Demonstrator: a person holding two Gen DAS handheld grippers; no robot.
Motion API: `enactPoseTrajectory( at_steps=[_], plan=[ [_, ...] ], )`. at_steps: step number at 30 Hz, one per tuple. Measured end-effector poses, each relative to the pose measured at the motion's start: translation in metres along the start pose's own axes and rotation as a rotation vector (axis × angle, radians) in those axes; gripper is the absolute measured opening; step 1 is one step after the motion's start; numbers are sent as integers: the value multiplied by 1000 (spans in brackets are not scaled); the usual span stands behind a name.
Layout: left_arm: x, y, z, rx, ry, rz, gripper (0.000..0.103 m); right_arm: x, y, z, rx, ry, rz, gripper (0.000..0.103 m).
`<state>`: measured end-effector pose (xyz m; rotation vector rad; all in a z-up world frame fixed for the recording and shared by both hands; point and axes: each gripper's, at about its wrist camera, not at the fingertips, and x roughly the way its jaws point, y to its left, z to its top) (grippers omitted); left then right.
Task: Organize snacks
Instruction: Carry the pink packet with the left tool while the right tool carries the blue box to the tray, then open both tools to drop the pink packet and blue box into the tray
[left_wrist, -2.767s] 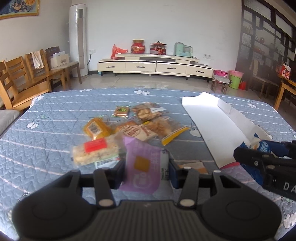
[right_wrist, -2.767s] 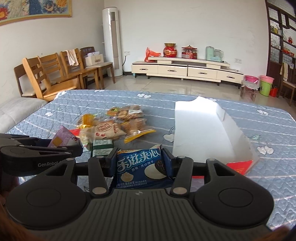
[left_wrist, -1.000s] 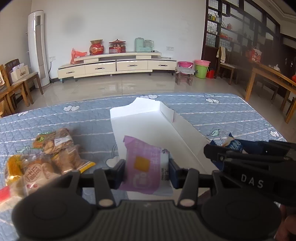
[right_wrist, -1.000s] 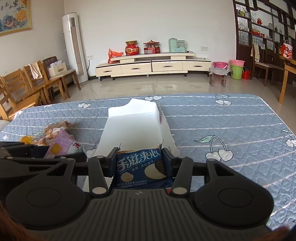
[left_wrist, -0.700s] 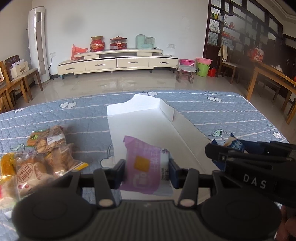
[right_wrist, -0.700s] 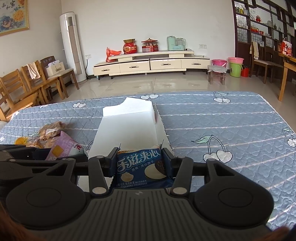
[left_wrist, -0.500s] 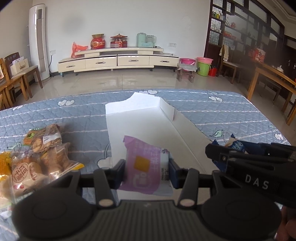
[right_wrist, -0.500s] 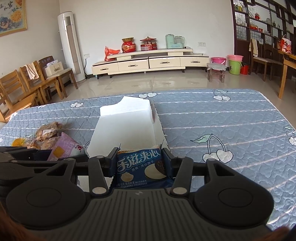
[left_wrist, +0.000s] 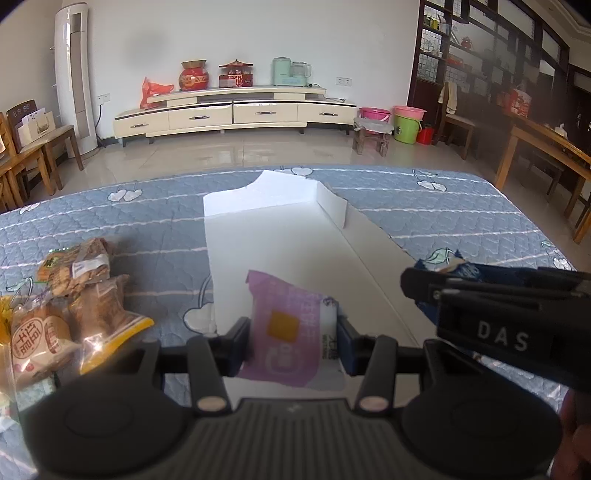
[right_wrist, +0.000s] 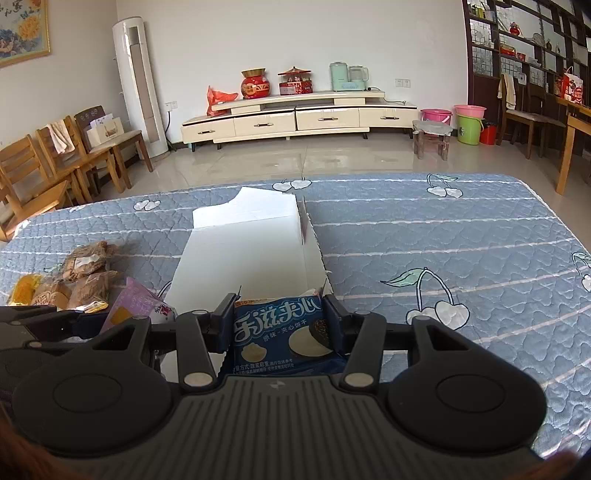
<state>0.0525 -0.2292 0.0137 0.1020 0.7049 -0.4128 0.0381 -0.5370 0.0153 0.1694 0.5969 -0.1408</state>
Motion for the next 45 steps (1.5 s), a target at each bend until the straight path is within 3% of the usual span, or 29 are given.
enactPoseTrajectory(
  at_steps=[7, 8, 10, 17, 19, 24, 27, 33, 45],
  plan=[
    [3, -2, -1, 15, 7, -14, 48, 4, 0, 2, -1, 11, -6, 65],
    [3, -3, -1, 19, 6, -20, 51, 4, -1, 3, 1, 9, -5, 68],
    [2, -4, -1, 24, 6, -29, 57, 3, 0, 3, -5, 4, -14, 83],
    [-9, 0, 1, 11, -9, -28, 69, -18, 2, 7, -17, -52, -44, 88],
    [-16, 2, 1, 8, -18, -7, 75, -26, 4, 7, -26, -68, -62, 96],
    [-36, 10, 1, 6, -37, 55, 83, -42, 7, 0, 1, -83, -87, 103],
    [-46, 17, -3, 13, -41, 99, 88, -49, 10, -5, 2, -78, -100, 103],
    [-64, 37, -13, -17, -30, 133, 89, -67, 20, -13, 10, -95, -124, 103],
    [-92, 68, -25, -54, -57, 170, 89, -77, 58, -24, -46, -69, -68, 103]
  ],
)
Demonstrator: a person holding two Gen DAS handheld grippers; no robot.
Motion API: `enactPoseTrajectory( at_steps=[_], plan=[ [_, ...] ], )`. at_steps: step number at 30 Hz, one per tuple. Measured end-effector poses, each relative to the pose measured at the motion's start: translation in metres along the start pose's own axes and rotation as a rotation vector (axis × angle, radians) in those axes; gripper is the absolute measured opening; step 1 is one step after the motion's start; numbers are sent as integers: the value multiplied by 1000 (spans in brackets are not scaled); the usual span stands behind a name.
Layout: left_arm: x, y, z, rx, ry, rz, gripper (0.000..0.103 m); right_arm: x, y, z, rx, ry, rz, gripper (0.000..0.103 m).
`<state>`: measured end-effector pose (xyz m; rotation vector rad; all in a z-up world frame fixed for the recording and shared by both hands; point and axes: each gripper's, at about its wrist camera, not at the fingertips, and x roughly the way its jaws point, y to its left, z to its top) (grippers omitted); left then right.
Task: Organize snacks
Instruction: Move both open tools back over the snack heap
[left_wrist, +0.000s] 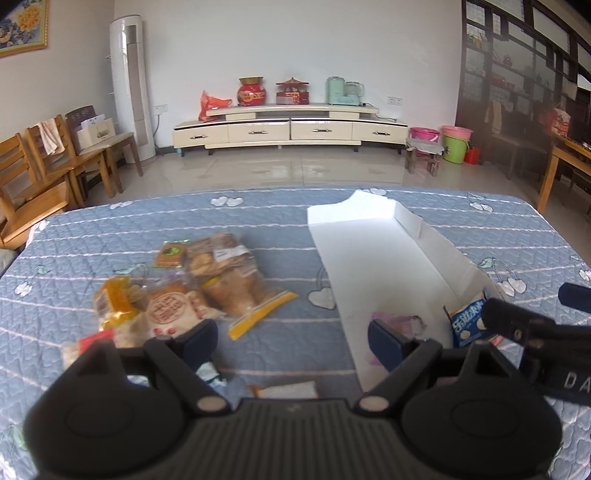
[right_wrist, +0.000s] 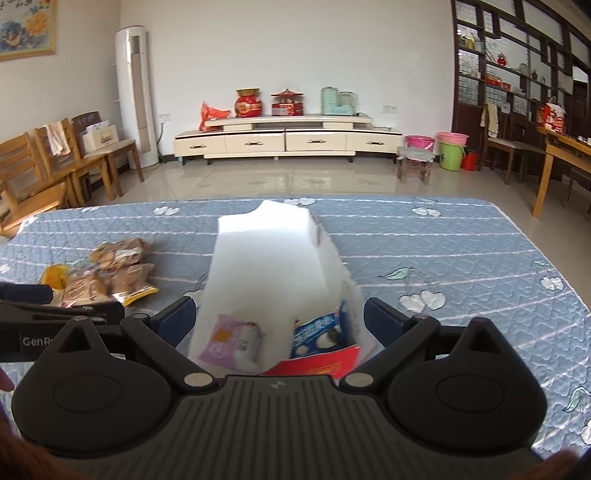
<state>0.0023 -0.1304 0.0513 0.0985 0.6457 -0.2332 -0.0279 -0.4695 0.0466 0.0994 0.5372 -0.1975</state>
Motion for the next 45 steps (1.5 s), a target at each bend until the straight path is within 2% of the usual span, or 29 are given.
enactPoseTrajectory(
  at_steps=[45],
  plan=[
    [-23, 118, -31, -147, 8, 156, 89, -5, 125, -11, -173, 72, 212, 103]
  ],
)
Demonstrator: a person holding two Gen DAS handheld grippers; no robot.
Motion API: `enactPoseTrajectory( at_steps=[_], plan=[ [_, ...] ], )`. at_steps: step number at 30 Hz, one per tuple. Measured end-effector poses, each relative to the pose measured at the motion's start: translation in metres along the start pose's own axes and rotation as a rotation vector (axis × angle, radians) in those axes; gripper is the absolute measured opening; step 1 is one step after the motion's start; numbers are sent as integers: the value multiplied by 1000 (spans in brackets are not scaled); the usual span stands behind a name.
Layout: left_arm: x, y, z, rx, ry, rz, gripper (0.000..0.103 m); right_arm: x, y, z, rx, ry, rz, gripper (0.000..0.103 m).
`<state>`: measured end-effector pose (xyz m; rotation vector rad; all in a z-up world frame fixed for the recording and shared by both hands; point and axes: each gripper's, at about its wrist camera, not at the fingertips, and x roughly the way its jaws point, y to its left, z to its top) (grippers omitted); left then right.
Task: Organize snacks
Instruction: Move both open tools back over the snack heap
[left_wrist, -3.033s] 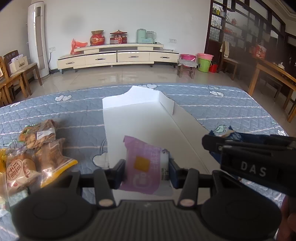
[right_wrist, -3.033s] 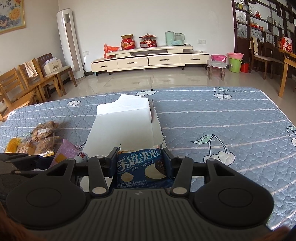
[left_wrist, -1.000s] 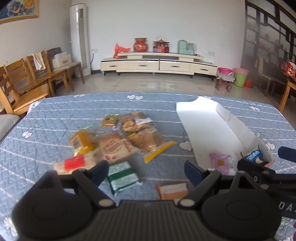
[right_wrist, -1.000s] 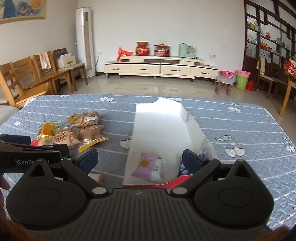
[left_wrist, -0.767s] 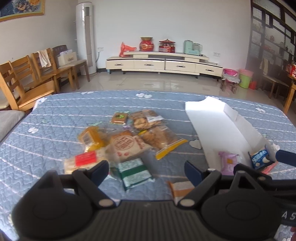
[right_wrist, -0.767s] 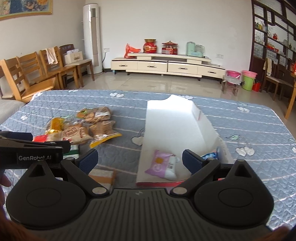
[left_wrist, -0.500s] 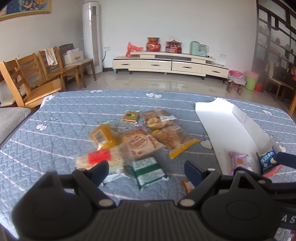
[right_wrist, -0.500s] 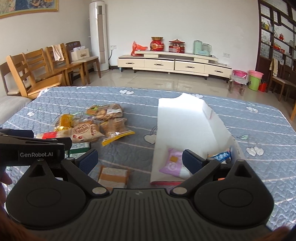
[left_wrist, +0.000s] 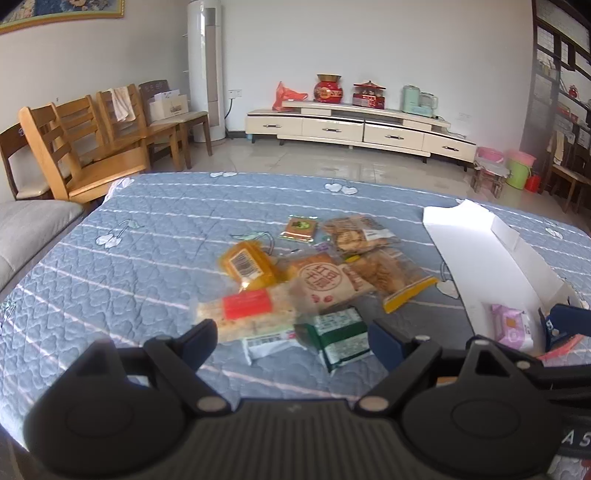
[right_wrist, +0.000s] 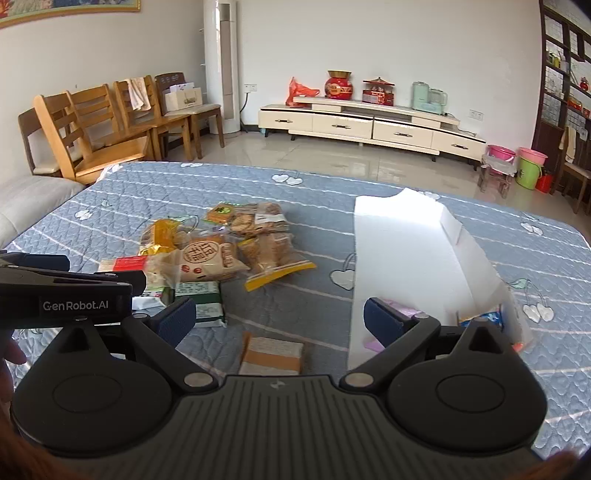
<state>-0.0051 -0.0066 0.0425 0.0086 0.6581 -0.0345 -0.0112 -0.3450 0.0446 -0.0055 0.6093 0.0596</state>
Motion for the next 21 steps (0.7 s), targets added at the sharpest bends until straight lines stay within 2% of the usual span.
enactPoseTrajectory(
  at_steps=[5, 9, 14, 17, 21],
  plan=[
    [2, 11, -2, -10, -5, -3, 89, 4, 10, 2, -11, 8, 16, 103],
    [7, 26, -9, -2, -28, 4, 93, 8, 15, 0, -34, 16, 27, 103],
    [23, 63, -15, 12, -43, 14, 94, 11, 12, -6, -22, 27, 35, 103],
    [33, 78, -11, 79, -62, 3, 94, 13, 9, -8, -2, 32, 45, 103],
    [45, 83, -2, 229, -104, -75, 99, 17, 9, -11, 11, 38, 59, 103]
  ],
)
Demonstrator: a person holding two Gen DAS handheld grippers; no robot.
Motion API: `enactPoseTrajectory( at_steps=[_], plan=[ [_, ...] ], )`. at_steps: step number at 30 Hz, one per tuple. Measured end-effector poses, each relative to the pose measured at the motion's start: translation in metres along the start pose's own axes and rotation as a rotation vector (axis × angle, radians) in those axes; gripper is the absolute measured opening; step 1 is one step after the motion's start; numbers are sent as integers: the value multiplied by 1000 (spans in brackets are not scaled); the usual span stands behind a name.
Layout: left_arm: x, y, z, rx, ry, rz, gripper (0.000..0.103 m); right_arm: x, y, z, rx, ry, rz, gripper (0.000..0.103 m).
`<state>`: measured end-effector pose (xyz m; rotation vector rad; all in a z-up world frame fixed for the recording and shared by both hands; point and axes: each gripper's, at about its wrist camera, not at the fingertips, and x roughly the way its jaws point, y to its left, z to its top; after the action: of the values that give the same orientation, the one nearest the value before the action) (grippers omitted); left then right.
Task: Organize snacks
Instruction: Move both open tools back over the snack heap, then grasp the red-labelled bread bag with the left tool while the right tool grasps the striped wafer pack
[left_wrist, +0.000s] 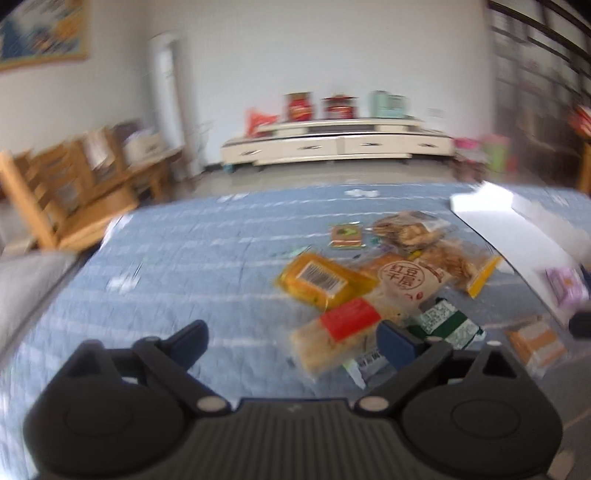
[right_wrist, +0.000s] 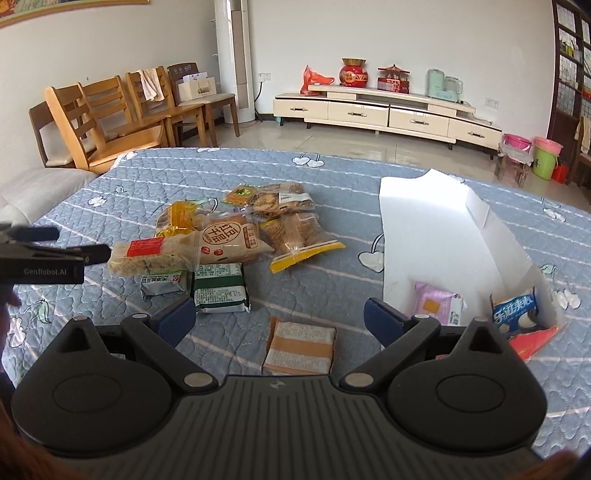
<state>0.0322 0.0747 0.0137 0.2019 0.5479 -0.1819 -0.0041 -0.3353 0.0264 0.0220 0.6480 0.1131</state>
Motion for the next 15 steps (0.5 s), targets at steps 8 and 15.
enactPoseTrajectory(
  at_steps=[8, 15],
  plan=[
    [47, -12, 7, 198, 58, -160, 92, 7, -5, -3, 27, 12, 8, 103],
    [60, -23, 3, 203, 94, -202, 50, 9, -6, -6, 43, 25, -2, 103]
  ],
)
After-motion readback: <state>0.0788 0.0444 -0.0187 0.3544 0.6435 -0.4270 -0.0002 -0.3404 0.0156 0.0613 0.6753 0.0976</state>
